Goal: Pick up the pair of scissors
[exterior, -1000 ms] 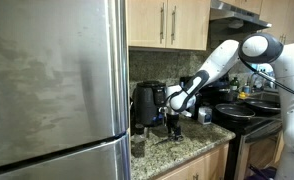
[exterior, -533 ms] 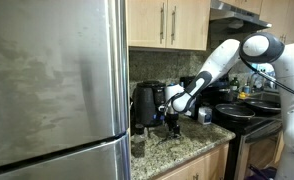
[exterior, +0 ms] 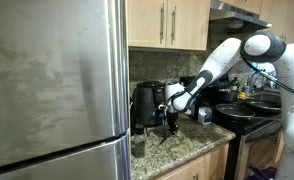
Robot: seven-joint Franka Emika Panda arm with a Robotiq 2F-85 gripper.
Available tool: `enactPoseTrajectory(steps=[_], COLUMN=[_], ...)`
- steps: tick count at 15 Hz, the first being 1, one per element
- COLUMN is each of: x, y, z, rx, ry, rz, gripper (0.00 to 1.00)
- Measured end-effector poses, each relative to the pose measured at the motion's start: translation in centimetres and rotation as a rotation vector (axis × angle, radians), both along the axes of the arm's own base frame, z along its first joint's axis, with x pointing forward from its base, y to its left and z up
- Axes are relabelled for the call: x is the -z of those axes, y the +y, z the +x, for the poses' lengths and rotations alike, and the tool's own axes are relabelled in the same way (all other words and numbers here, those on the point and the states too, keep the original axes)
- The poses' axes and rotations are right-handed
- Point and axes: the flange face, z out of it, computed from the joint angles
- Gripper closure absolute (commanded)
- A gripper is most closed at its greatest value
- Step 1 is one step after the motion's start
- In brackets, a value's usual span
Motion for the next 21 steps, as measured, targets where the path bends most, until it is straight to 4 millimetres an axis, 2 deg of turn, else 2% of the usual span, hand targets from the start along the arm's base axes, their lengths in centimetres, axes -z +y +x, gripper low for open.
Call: enactPoseTrajectory(steps=[1,2,3,4,6,13,15,21], x=[0.0,-0.1,-0.1,-0.1,0.0,0.5,0.8,1.3], y=[0.0,-0.1,-0.2,-0.3,-0.2,0.0,0.0,-0.1], z=[0.0,0.1,0.2,0.2,0.1,-0.2,-0.3,-0.4], rx=[0.003,0.006,0.008,0.01,0.012,0.006,0.005,-0.01], ry=[-0.001,-0.002,-0.002,0.002,0.011,0.031,0.035,0.07], rz=[0.0,0.001,0.001,0.002,0.0,-0.011,-0.01,-0.01], gripper=[1.0,0.92,0.71,0.69,0.56,0.06,0.0,0.0])
